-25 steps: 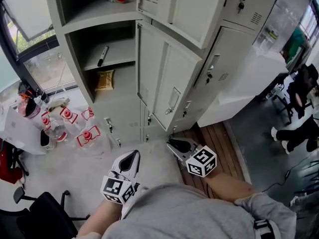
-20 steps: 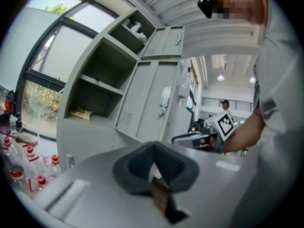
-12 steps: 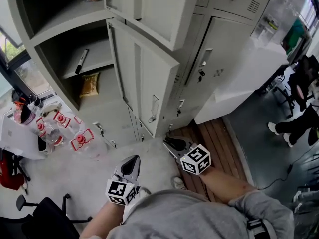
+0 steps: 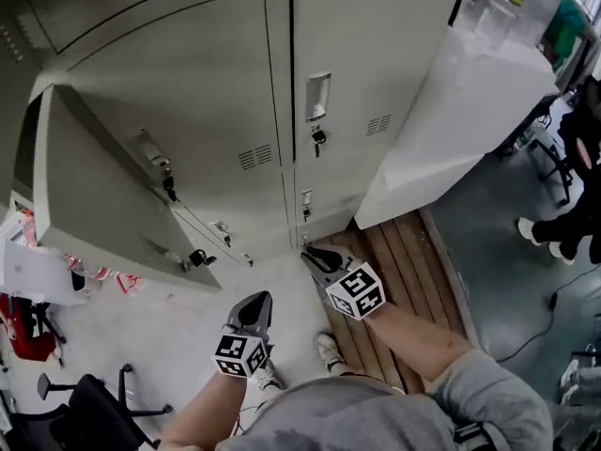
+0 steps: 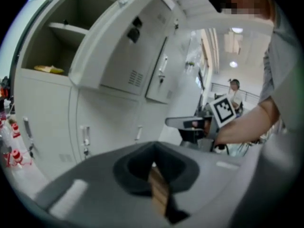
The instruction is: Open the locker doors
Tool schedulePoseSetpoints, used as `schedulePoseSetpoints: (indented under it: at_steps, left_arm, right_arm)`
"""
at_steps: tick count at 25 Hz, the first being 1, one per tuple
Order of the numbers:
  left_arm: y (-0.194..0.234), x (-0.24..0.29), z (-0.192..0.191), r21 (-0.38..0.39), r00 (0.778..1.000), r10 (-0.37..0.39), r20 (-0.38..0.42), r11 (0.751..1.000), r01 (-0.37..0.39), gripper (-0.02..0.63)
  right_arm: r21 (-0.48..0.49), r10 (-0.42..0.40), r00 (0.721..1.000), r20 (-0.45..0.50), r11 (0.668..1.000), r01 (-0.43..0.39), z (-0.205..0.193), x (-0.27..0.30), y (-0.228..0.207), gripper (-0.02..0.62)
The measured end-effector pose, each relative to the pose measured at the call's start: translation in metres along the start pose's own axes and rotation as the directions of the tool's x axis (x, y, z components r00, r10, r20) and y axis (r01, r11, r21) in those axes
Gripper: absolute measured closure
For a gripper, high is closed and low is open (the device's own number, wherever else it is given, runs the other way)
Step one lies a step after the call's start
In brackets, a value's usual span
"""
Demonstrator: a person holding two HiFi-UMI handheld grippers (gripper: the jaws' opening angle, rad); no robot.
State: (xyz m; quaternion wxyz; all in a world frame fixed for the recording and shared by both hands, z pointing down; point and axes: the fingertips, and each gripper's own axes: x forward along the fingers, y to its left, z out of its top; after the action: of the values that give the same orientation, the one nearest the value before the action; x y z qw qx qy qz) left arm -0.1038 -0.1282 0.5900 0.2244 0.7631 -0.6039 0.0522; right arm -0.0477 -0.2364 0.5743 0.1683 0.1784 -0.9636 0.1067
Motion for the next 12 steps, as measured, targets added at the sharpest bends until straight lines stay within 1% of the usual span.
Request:
schedulePoseSetpoints:
  at_steps: [3,6,12]
  left_arm:
    - [-0.004,0.050,-0.010,0.008,1.000,0.030,-0.006,1.000,-0.029,0.601]
    - [0.000,0.091,-0.019,0.002,0.999,0.052,0.004,0.999,-0.052,0.601]
    - [0.028,0.139,-0.043,-0.044,0.995,0.093,0.019,0.995,-0.092,0.601]
  right_arm:
    - [-0.001,0.002,1.000,-0.004,1.000,-0.002,-0.019,0.008,-0.036,0.543]
    - [0.001,-0.003,1.000,-0.005,1.000,0.003,-0.038,0.023,-0.065,0.543]
    - [0.044,-0.057,0.998,-0.015,0.997,0.058,-0.078,0.068,-0.111,0.541]
